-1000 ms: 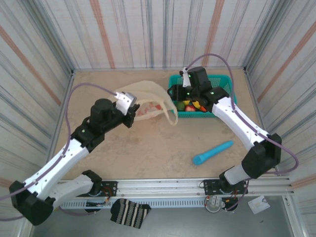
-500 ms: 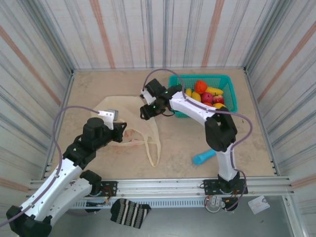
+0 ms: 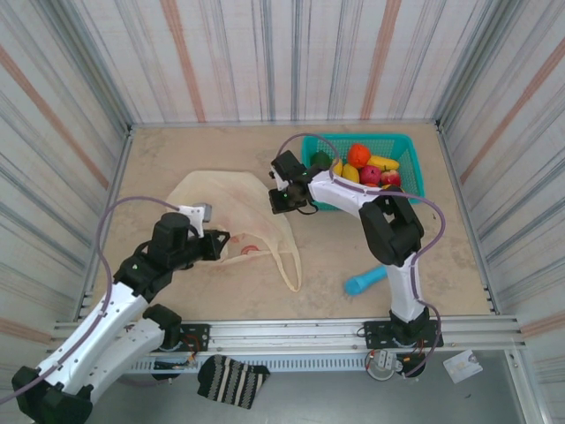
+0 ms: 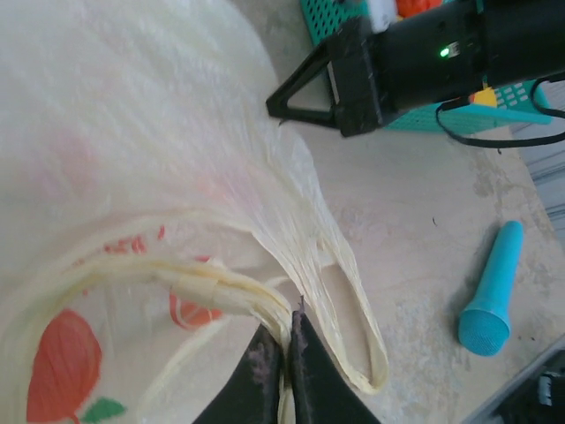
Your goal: Place the fake fruits into the plastic bag and tie a complex knot
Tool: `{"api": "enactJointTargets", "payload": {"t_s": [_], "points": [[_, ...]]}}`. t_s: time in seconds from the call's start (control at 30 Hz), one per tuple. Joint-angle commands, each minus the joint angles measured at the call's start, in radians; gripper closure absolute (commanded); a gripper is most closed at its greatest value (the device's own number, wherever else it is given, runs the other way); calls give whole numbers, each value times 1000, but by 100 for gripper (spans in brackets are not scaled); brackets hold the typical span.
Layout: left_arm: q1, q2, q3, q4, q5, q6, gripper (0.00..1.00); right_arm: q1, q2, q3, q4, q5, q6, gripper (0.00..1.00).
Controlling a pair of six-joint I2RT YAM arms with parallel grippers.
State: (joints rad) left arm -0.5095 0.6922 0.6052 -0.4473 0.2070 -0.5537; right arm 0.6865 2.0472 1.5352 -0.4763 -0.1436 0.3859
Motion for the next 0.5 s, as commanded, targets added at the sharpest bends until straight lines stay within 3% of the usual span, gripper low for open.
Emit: {"api": "enactJointTargets", "payload": {"t_s": [0.0, 0.1, 0.2, 0.37, 0.47], "points": [[5, 2, -12, -13, 67, -97, 80, 11, -92, -57, 107, 18, 82, 100], [5, -5, -23, 13, 63, -121, 64, 3, -127, -109, 168, -4, 129, 100], [5, -1, -46, 64, 71, -160, 57, 5, -136, -117, 172, -13, 147, 100], [5, 64, -44, 75, 122, -158, 55, 10, -146, -133, 185, -18, 161, 100], [6, 86, -33, 74, 163, -141, 59, 11, -144, -133, 182, -21, 159, 100]]}}
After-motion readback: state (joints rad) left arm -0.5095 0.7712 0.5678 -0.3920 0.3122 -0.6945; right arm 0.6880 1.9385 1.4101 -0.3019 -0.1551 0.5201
